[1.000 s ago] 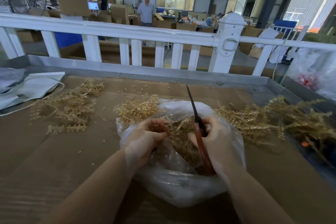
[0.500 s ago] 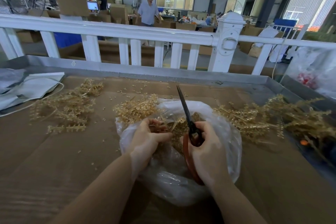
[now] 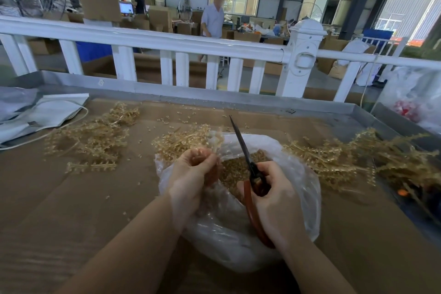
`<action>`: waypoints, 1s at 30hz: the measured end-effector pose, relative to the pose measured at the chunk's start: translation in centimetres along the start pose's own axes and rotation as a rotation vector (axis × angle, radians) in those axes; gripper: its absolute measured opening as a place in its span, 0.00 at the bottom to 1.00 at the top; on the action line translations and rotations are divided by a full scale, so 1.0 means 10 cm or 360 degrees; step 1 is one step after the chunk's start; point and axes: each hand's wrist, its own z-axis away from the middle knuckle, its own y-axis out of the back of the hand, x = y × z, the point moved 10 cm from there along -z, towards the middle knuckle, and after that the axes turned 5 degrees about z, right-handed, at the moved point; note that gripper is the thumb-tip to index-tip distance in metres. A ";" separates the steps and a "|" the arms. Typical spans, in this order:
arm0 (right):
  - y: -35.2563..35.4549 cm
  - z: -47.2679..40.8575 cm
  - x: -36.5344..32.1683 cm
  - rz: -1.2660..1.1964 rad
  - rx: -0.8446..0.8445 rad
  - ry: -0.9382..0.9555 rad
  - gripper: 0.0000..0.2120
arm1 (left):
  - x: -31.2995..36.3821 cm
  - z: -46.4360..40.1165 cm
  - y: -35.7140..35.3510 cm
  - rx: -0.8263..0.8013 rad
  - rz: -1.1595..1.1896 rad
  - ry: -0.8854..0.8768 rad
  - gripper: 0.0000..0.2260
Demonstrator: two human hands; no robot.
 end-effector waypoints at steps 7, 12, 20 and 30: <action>0.00 -0.05 -0.06 -0.0030 -0.0213 -0.0083 0.11 | 0.19 -0.12 -0.04 -0.0048 0.0448 0.0086 0.14; -0.07 -0.04 -0.18 0.0058 -0.0361 0.0004 0.11 | 0.30 -0.19 0.01 0.0002 0.0486 -0.0025 0.12; -0.17 -0.02 -0.27 0.0183 -0.0477 0.0073 0.13 | 0.17 -0.19 0.01 -0.0008 0.0549 0.0018 0.10; -0.23 -0.04 -0.24 0.0207 -0.0500 0.0070 0.12 | 0.08 -0.15 -0.04 -0.0041 0.0509 0.0082 0.10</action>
